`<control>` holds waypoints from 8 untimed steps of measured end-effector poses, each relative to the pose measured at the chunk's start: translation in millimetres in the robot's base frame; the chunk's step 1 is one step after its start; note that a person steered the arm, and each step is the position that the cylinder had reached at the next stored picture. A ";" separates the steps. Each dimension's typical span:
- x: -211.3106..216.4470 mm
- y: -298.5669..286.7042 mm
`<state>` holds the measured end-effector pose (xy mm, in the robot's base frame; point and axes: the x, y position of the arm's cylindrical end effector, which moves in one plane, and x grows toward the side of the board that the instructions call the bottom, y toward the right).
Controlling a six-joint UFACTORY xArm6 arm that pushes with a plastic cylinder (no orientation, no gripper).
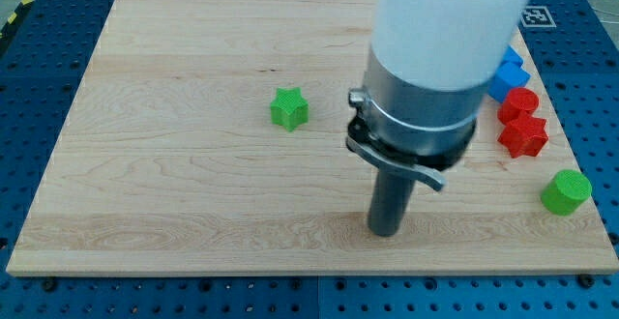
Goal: Place the arm to the bottom right of the board
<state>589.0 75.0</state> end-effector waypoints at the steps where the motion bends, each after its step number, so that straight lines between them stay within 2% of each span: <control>1: 17.4 27.9; 4: 29.4 104.1; 8: 29.7 125.5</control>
<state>618.7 200.5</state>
